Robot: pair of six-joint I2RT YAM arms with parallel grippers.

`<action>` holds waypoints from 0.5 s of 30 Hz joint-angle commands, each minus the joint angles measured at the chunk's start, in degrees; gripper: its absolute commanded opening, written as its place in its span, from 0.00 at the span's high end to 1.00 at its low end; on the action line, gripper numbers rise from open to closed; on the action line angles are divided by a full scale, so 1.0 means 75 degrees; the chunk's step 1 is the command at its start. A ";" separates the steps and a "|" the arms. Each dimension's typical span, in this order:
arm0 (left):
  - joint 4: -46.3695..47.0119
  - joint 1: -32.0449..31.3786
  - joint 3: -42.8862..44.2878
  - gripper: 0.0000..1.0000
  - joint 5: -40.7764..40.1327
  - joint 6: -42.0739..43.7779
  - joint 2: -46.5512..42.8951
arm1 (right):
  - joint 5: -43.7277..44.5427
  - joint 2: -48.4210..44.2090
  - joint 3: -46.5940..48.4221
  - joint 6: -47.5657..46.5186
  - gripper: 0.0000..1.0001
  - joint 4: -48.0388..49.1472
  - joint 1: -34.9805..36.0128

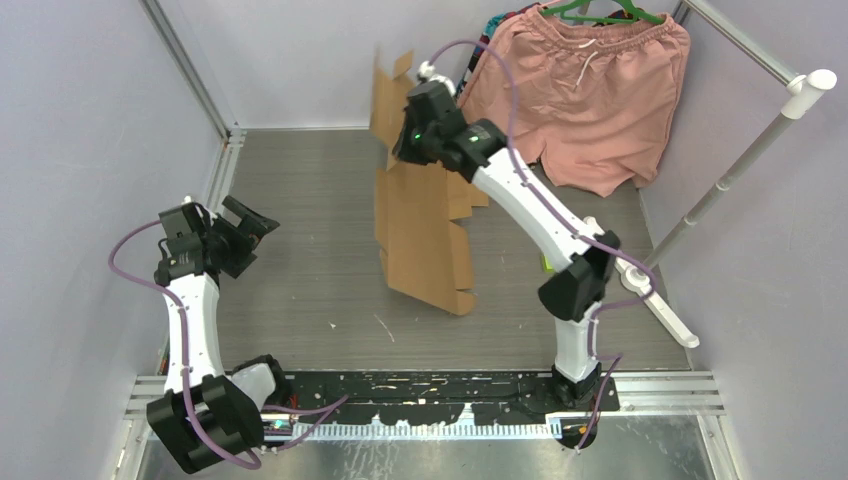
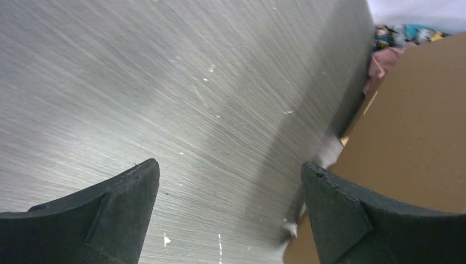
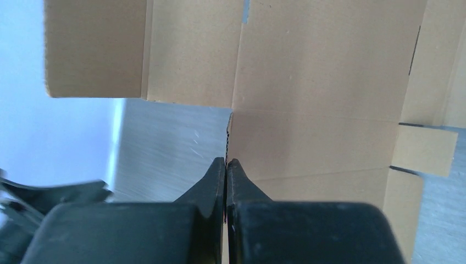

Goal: Fold the paper box

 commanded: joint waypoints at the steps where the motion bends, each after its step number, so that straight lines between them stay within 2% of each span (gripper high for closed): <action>1: 0.0678 0.0058 0.0095 0.00 0.1322 -0.0086 -0.0596 | -0.0884 -0.1068 -0.0898 0.1318 0.99 0.2331 -0.0236; 4: 0.1940 0.0067 -0.0359 0.00 0.2588 -0.0620 -0.1139 | -0.0950 -0.1239 -0.1297 0.2088 0.99 0.3333 -0.0326; 7: 0.2747 -0.0043 -0.0600 0.01 0.3360 -0.0944 -0.1707 | -0.0951 -0.1180 -0.1524 0.2762 0.99 0.4246 -0.0388; 11: 0.4059 -0.0299 -0.1354 0.00 0.3555 -0.1569 -0.2744 | -0.0848 -0.0859 -0.1328 0.3331 0.99 0.4851 -0.0453; 15: 0.4270 -0.0309 -0.1819 0.00 0.3529 -0.1539 -0.3420 | -0.0858 -0.0485 -0.0765 0.3552 0.99 0.4836 -0.0577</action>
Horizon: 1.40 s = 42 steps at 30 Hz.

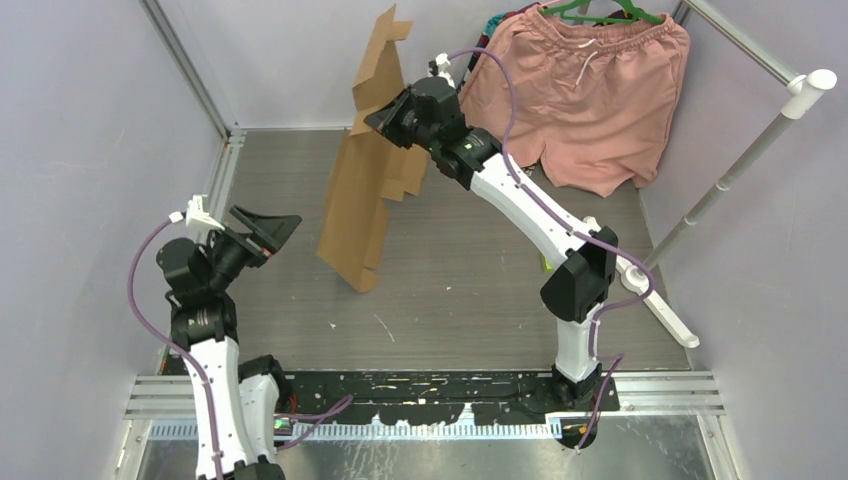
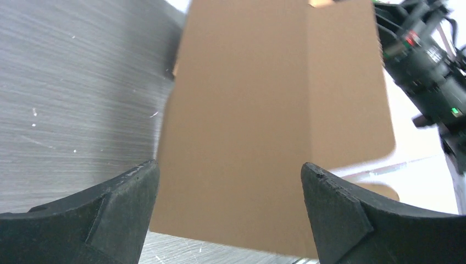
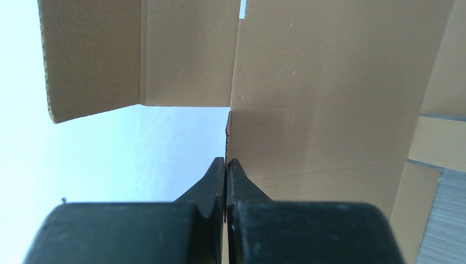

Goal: Fold the paper box

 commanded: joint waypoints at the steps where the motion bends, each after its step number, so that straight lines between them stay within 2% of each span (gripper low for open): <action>1: 0.1238 -0.0043 -0.0371 0.00 0.0498 -0.0308 -0.0568 | -0.0015 0.0186 0.0770 0.0655 0.99 0.1056 -0.0167; 11: 0.1933 -0.0166 -0.0962 0.00 0.0577 -0.0378 -0.1154 | -0.0263 0.0703 0.1332 0.1387 0.99 0.1158 -0.0631; 17: 0.1809 -0.0235 -0.1013 0.00 0.0442 -0.0194 -0.1268 | -0.0318 0.1086 0.1763 0.1621 0.99 0.1126 -0.0666; 27: 0.1291 -0.0662 -0.0976 0.00 -0.0713 0.0483 -0.1308 | -0.0735 0.1136 0.1617 0.1764 0.99 0.1144 -0.0576; 32: 0.0986 -0.1218 -0.0587 0.00 -0.1425 0.1035 -0.0690 | -0.0922 0.1089 0.1568 0.1788 0.99 0.1068 -0.0488; 37: 0.0237 -0.2461 0.0008 0.00 -0.2740 0.1921 -0.0173 | -0.1038 0.1040 0.1538 0.1747 0.99 0.0921 -0.0449; 42: 0.0101 -0.3324 0.0072 0.00 -0.3709 0.2247 0.0002 | -0.1149 0.0969 0.1398 0.1763 0.99 0.0868 -0.0446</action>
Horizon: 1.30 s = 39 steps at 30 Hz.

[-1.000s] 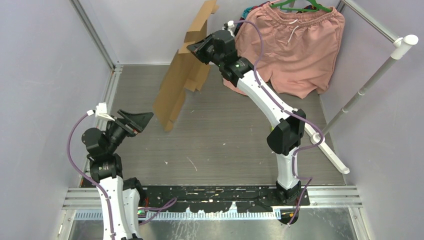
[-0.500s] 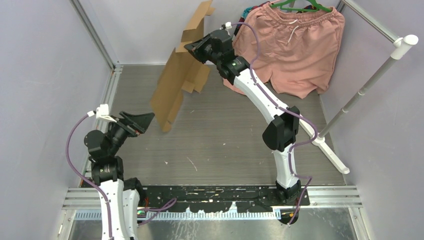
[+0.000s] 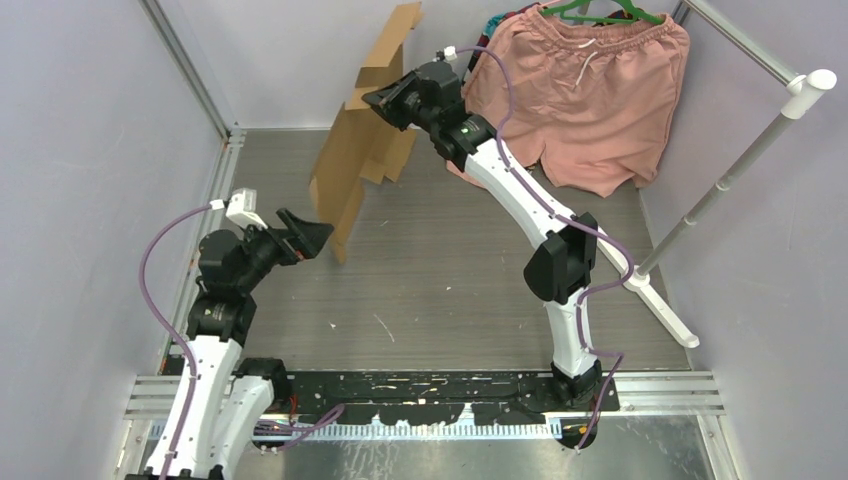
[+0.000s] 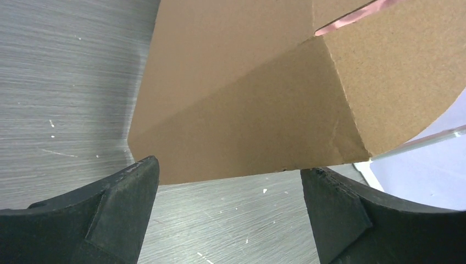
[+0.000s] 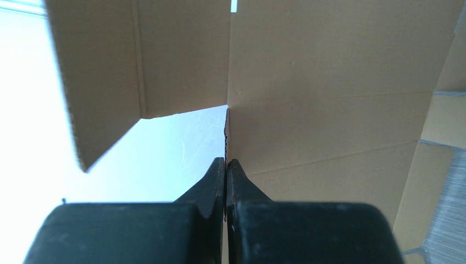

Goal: Fold the paper box

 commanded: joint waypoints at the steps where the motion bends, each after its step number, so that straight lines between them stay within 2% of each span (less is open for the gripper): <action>1: -0.0184 -0.0661 0.0367 0.00 -0.1458 0.0710 0.0062 | -0.0375 -0.0428 -0.0050 0.0135 0.99 0.0303 0.0095; 7: -0.0325 -0.1646 0.0428 0.00 -0.3391 0.1269 -0.0007 | -0.0569 -0.0438 -0.0154 0.0265 0.99 0.0341 0.0097; 14: 0.0022 -0.1962 0.0292 0.02 -0.4685 0.1546 0.0092 | -0.0758 -0.0691 -0.0436 0.0352 0.99 0.0388 0.0061; 18: 0.0746 -0.1980 -0.0012 0.00 -0.4717 0.1958 0.0000 | -0.1007 -0.0679 -0.0358 0.0453 0.99 0.0345 0.0058; 24: 0.1622 -0.1987 -0.0114 0.01 -0.4258 0.2071 0.0530 | -0.1243 -0.0763 -0.0463 0.0480 0.99 0.0241 0.0062; 28: 0.1659 -0.1982 -0.0114 0.12 -0.4378 0.1955 0.0646 | -0.1335 -0.0874 -0.0640 0.0587 0.99 0.0366 0.0041; 33: 0.1072 -0.1986 0.0148 0.35 -0.4597 0.1917 0.0631 | -0.1416 -0.0869 -0.0558 0.0635 0.99 0.0360 -0.0004; 37: 0.0083 -0.1982 0.1025 0.39 -0.4726 0.2009 0.0823 | -0.1545 -0.0851 -0.0555 0.0668 0.97 0.0407 -0.0025; 39: -0.0748 -0.1982 0.1818 0.39 -0.4770 0.2021 0.1118 | -0.1660 -0.0840 -0.0554 0.0666 0.85 0.0433 -0.0058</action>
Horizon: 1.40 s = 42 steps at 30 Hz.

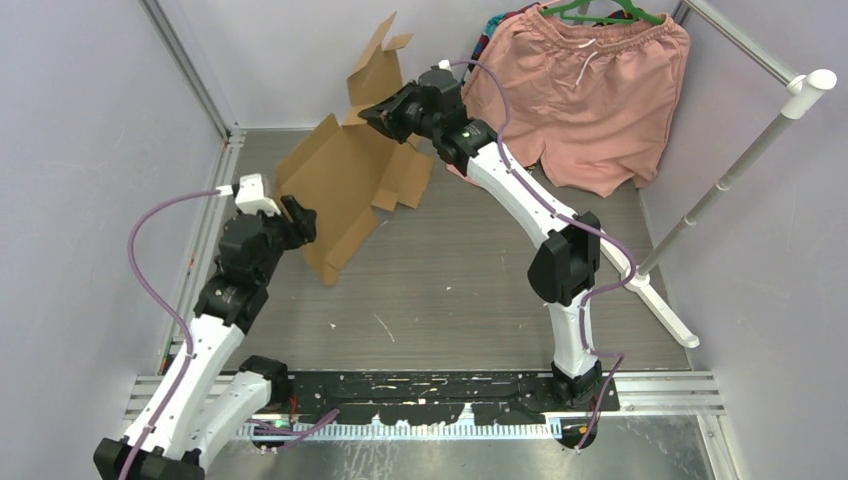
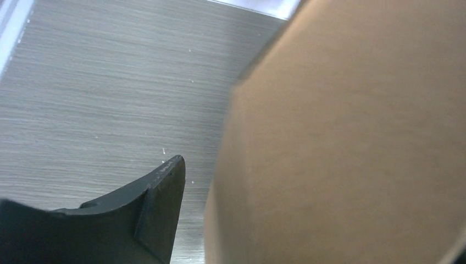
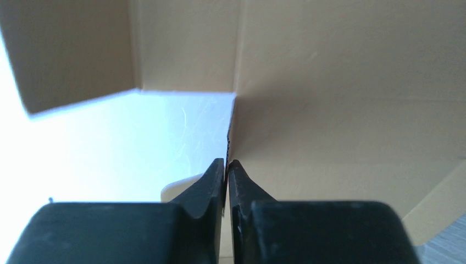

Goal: Fold the paper box

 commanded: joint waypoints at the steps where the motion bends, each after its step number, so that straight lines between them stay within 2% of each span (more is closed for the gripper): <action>1: -0.1431 -0.0027 0.1914 0.39 -0.0274 0.0129 0.0480 | -0.0620 -0.0633 0.0160 0.0098 0.82 0.0455 -0.0034; 6: -0.3327 -0.0031 0.4179 0.39 0.0138 0.0009 0.1425 | -0.0824 -0.0911 0.0147 -0.0602 0.44 -0.0070 -0.0245; 8: -0.4182 -0.0024 0.5120 0.39 0.0296 -0.0051 0.1871 | -0.0851 -0.1167 0.0034 -0.1035 0.37 -0.0345 -0.0335; 12: -0.5031 -0.0024 0.6558 0.39 0.0616 0.0030 0.2661 | -0.0855 -0.1715 -0.0269 -0.1961 0.33 -0.0970 -0.0560; 17: -0.4991 -0.0024 0.6570 0.37 0.0343 0.0094 0.2985 | -0.0968 -0.2128 -0.0573 -0.3180 0.27 -0.1849 -0.0854; 22: -0.5260 0.0271 0.6539 0.21 0.0159 -0.0175 0.3336 | -0.1005 -0.1736 -0.0153 -0.4836 0.29 -0.3810 -0.0879; 25: -0.5132 0.0409 0.6147 0.04 0.0428 -0.0534 0.3301 | -0.0382 -0.1758 -0.0843 -0.5565 0.30 -0.4513 -0.0727; 26: -0.5096 0.0409 0.5993 0.01 0.0394 -0.0582 0.3266 | -0.0220 -0.1883 -0.1315 -0.5684 0.31 -0.4462 -0.0709; 31: -0.5081 0.0447 0.5318 0.00 0.0405 -0.0799 0.3133 | 0.0138 -0.2758 -0.4005 -0.5845 0.31 -0.3533 -0.0706; 35: -0.4898 0.0458 0.4883 0.00 0.0468 -0.0912 0.3061 | 0.0657 -0.3001 -0.5129 -0.6054 0.32 -0.3689 -0.0608; 42: -0.4570 0.0669 0.4497 0.00 0.0842 -0.1018 0.3104 | 0.0917 -0.3840 -0.7118 -0.5882 0.27 -0.2511 -0.0678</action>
